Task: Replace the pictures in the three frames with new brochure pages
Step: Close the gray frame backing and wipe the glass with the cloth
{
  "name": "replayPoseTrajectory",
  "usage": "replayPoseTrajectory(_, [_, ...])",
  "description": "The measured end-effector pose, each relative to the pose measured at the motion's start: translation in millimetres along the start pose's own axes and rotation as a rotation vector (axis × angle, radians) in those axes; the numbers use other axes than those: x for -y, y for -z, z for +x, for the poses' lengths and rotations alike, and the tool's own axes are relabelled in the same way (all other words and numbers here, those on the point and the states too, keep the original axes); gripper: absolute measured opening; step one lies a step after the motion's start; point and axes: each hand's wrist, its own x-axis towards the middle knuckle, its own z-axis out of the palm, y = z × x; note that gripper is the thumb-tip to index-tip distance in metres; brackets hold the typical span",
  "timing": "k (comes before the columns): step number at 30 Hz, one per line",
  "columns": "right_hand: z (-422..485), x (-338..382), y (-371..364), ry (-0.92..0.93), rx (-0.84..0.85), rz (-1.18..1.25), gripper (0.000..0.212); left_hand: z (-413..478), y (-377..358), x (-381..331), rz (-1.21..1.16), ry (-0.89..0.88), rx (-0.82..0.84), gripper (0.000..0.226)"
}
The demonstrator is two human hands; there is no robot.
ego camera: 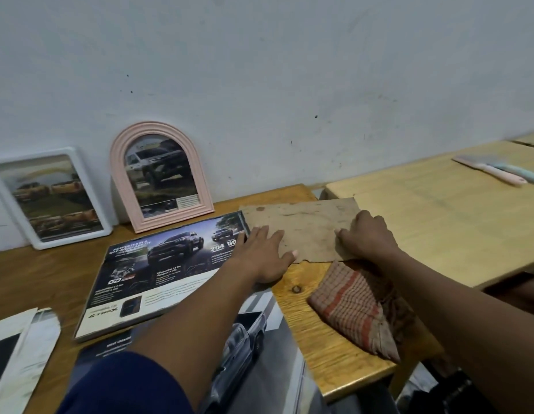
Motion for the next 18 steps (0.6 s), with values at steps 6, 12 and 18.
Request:
replayPoseTrajectory(6, [-6,3,16,0.038,-0.164,-0.020,0.061,3,6,-1,-0.037,0.007,-0.013,0.078])
replayPoseTrajectory(12, [-8,-14,48,0.019,-0.248,0.023,0.057,5,8,-4,-0.112,0.030,-0.048,0.079])
replayPoseTrajectory(18, [-9,-29,76,0.000,-0.315,0.127,0.059,9,14,-7,-0.369,0.108,-0.056,0.093])
